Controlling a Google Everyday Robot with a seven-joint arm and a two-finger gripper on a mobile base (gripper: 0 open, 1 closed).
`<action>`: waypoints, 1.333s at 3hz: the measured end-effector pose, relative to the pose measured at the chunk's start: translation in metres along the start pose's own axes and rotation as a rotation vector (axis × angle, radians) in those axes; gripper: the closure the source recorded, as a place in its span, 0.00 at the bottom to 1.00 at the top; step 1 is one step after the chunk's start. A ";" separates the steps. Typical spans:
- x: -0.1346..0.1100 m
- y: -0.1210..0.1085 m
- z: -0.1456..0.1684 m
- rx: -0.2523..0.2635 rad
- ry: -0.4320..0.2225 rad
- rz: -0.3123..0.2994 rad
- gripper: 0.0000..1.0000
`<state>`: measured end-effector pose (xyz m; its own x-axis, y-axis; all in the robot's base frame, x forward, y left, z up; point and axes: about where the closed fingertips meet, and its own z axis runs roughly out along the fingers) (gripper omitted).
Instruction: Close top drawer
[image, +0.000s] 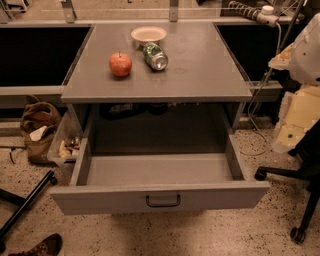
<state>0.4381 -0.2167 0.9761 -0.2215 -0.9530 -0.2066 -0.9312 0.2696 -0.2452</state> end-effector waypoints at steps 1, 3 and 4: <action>0.000 0.000 0.000 0.000 0.000 0.000 0.00; 0.007 0.035 0.041 -0.079 -0.151 0.015 0.00; 0.022 0.077 0.097 -0.185 -0.235 0.059 0.00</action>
Offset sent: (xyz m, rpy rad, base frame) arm -0.0122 0.0040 -0.0284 0.1408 0.0258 0.0582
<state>0.3899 -0.2036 0.8610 -0.2244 -0.8725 -0.4341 -0.9604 0.2736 -0.0535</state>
